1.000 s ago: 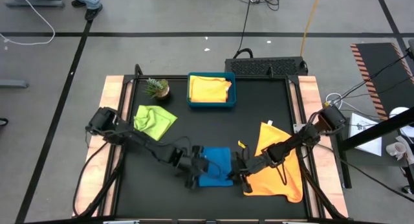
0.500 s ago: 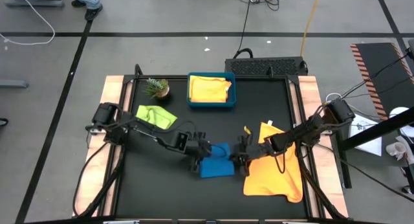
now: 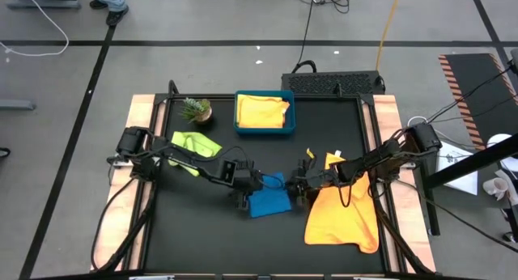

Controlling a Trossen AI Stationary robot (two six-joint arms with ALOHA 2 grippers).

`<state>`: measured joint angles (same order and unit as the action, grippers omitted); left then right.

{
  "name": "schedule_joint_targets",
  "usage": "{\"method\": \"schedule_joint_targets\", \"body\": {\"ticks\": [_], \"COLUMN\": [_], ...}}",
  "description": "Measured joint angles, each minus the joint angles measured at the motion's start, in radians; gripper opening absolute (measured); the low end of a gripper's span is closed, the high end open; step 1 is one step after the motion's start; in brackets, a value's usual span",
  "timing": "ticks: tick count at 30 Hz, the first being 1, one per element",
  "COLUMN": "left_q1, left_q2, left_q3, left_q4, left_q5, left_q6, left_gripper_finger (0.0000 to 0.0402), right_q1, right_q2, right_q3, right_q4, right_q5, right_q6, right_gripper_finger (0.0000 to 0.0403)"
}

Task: Fold microfiber towels
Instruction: Fold the blue microfiber cloth

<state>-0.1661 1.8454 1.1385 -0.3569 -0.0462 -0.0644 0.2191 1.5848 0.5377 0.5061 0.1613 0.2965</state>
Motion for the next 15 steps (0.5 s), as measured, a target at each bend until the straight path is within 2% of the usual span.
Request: {"method": "schedule_joint_targets", "body": {"ticks": [8,15], "left_q1": [0.027,0.051], "left_q2": [0.0,0.0], "left_q3": [0.0,0.0], "left_q4": [0.003,-0.021], "left_q5": [-0.052,-0.063], "left_q6": [-0.04,-0.026], "left_gripper_finger": [0.0053,0.0079], "right_q1": [-0.044,-0.055], "right_q2": [0.0,0.0], "right_q3": [0.0,0.0], "right_q4": [0.003,0.003], "right_q5": [0.049,0.052], "right_q6": [-0.021,-0.03], "right_gripper_finger": [0.0094,0.0109]}}
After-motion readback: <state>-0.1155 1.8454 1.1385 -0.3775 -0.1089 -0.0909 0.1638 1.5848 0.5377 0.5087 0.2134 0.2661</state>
